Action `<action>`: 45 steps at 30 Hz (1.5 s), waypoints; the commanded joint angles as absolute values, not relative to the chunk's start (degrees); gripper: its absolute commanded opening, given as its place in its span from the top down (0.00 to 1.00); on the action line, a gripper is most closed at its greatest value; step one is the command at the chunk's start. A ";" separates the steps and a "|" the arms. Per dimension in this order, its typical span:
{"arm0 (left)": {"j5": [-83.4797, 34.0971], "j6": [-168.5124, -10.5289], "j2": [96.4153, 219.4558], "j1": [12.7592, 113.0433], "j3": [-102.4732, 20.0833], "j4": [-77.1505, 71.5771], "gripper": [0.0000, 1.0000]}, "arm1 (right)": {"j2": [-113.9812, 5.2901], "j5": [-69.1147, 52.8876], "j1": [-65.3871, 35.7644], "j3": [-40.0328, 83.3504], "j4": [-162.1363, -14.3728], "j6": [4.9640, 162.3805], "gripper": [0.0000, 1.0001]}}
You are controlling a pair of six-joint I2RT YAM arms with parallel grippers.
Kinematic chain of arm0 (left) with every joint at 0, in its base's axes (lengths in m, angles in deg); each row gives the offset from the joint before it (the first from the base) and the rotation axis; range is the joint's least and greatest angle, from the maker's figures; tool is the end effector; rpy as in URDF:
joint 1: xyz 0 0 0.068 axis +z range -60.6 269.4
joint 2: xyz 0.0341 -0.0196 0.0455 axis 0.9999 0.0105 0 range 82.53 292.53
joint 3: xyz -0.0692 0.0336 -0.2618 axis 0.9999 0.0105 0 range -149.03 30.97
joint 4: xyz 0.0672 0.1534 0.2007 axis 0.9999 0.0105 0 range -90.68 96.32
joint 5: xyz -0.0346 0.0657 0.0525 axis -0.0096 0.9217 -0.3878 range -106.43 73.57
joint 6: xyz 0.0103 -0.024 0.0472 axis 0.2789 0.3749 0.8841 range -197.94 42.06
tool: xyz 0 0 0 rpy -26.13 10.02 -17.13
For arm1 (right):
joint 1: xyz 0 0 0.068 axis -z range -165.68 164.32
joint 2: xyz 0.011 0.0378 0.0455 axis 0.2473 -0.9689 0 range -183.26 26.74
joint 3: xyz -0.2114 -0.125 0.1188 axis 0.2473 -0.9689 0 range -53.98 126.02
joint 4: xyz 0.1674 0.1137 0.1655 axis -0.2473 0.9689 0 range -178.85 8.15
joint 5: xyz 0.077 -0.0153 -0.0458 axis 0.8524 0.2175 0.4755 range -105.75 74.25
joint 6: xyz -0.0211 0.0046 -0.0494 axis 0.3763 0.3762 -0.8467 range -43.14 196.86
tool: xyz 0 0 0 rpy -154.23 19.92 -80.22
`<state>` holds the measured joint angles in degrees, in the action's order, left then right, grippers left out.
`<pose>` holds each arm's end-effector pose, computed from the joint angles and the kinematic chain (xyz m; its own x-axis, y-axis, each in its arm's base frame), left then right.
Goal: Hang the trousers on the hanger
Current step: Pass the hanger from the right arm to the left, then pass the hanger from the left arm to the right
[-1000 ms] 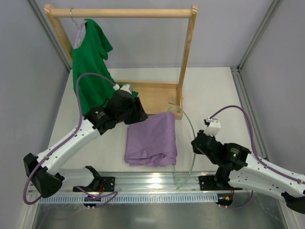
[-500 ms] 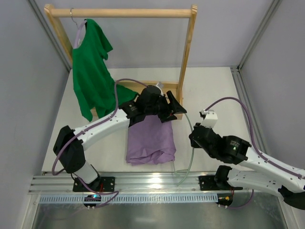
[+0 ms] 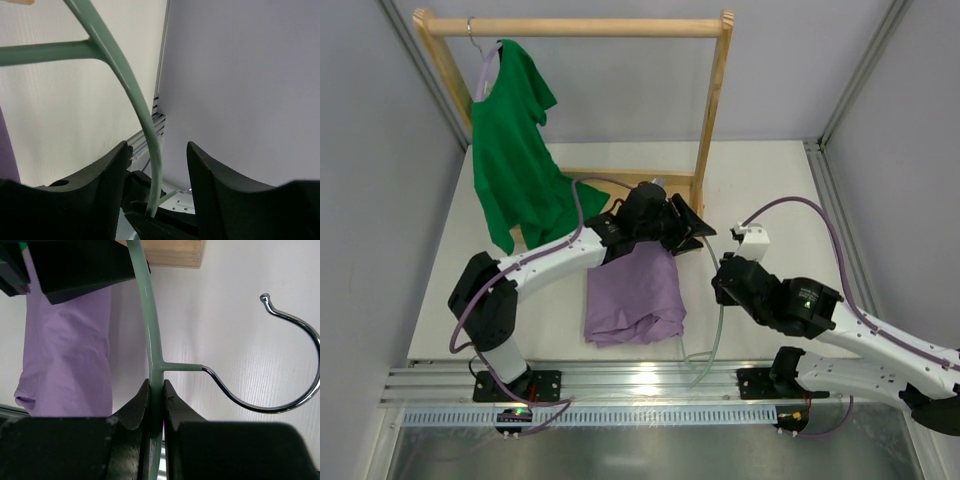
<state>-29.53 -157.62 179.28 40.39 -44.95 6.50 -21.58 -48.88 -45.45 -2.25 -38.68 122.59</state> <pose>0.2544 -0.3052 0.2936 -0.9076 -0.4164 -0.0533 -0.1479 0.4361 -0.8877 0.0957 0.1255 0.3096 -0.6392 0.0943 -0.7633 -0.1107 0.9708 0.2127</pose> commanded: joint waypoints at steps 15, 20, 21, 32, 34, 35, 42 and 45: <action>-30.67 -168.10 176.49 40.36 -39.34 -15.25 1.00 | -10.46 -40.11 -45.45 -6.59 -53.51 120.89 0.74; -33.30 -172.77 177.45 40.27 -38.46 -22.82 1.00 | -3.25 -36.59 -45.45 -12.05 -56.94 121.59 0.55; -33.39 -173.30 177.54 40.27 -38.46 -23.70 1.00 | -1.67 -36.24 -45.45 -13.10 -56.95 121.77 0.53; -32.25 -171.46 175.34 40.27 -41.45 -16.96 1.00 | 2.12 -37.20 -45.45 -17.24 -52.12 121.51 0.46; -31.46 -171.46 174.99 40.27 -41.54 -16.16 1.00 | 2.56 -37.90 -45.36 -16.71 -50.19 120.98 0.46; -31.20 -171.54 174.73 40.27 -41.62 -15.98 1.00 | 2.65 -38.08 -45.36 -16.54 -49.57 120.80 0.46; -28.91 -173.47 174.99 40.36 -43.99 -14.91 1.00 | 2.22 -38.77 -45.36 -14.61 -46.76 119.40 0.59; -28.73 -174.18 175.34 40.45 -45.66 -15.54 1.00 | -0.07 -40.01 -45.36 -11.45 -44.74 119.48 0.71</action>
